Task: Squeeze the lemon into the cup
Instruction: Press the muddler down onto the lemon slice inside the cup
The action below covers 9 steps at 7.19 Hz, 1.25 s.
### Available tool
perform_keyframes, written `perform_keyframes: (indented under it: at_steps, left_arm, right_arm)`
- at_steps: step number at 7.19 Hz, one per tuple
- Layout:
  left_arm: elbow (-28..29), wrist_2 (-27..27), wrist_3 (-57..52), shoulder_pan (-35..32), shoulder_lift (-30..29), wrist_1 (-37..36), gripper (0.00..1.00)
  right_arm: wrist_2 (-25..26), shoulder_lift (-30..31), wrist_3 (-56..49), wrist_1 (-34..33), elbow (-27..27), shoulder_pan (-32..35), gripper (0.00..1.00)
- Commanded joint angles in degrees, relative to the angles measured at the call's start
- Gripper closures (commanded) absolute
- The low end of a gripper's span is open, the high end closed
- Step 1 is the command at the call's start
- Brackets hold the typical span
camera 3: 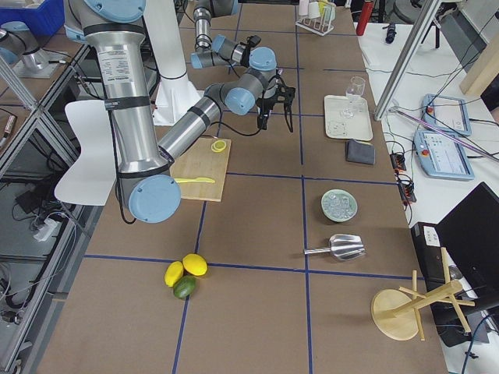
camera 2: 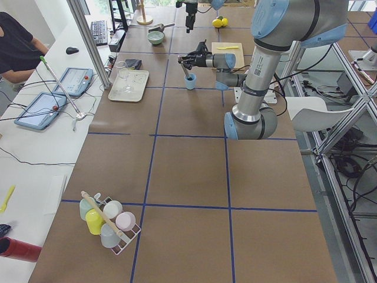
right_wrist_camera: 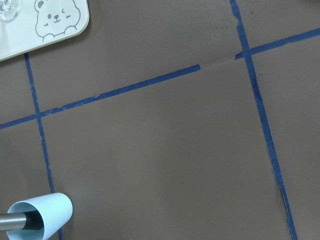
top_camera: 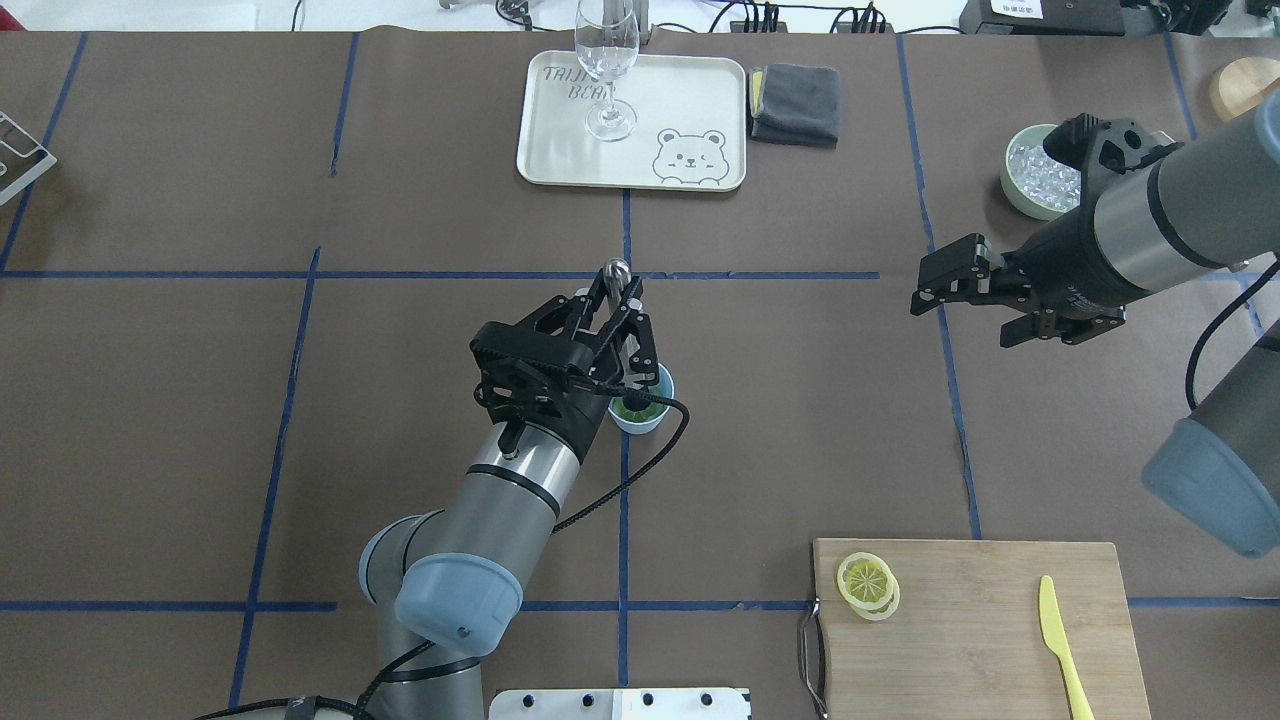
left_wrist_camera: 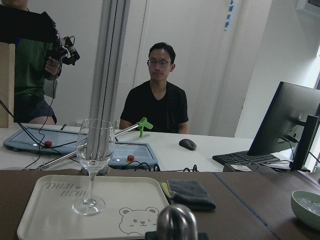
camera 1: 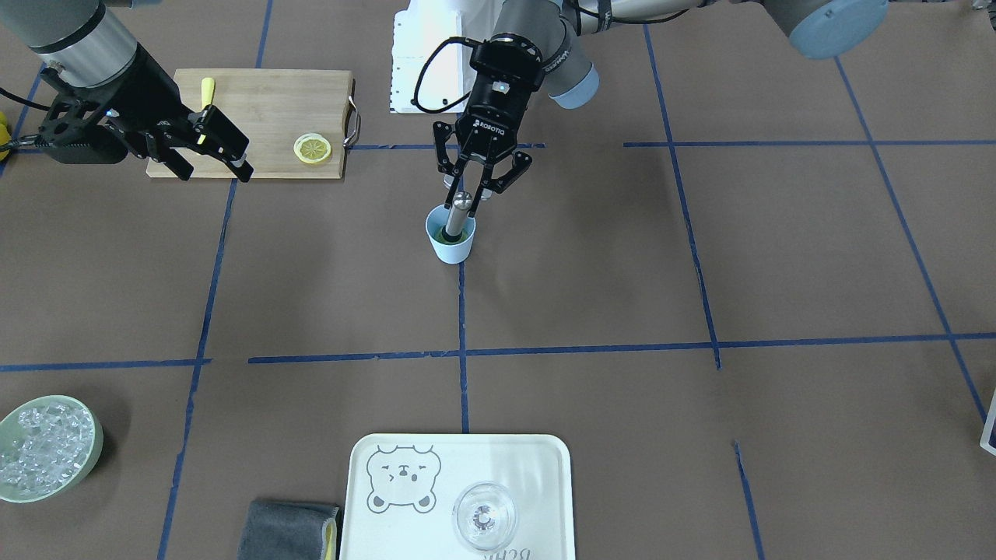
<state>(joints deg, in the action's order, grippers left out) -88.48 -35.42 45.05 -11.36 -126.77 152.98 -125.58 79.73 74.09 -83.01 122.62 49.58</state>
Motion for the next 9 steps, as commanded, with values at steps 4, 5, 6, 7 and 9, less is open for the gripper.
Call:
perform_keyframes:
  at_steps: [4,5,6,7,9]
  left_arm:
    - [1.03,0.00,0.03,0.64,-0.05,0.12,1.00]
    - [1.03,0.00,0.03,0.64,-0.05,0.12,1.00]
    - [1.11,0.00,0.03,0.72,-0.05,0.12,1.00]
    - [-0.10,0.00,-0.14,0.73,-0.05,0.21,1.00]
    - [-10.87,-0.26,-5.72,0.29,0.83,0.38,1.00]
  right_arm:
    - [0.07,-0.01,-0.18,0.13,-0.45,-0.01,0.00]
    - [0.07,-0.01,-0.18,0.13,-0.54,-0.01,0.00]
    - [0.07,-0.01,-0.18,0.13,-0.54,-0.01,0.00]
    - [0.07,-0.01,-0.18,0.13,-0.62,-0.01,0.00]
    - [-0.11,1.30,-3.23,0.04,-0.89,1.56,0.00]
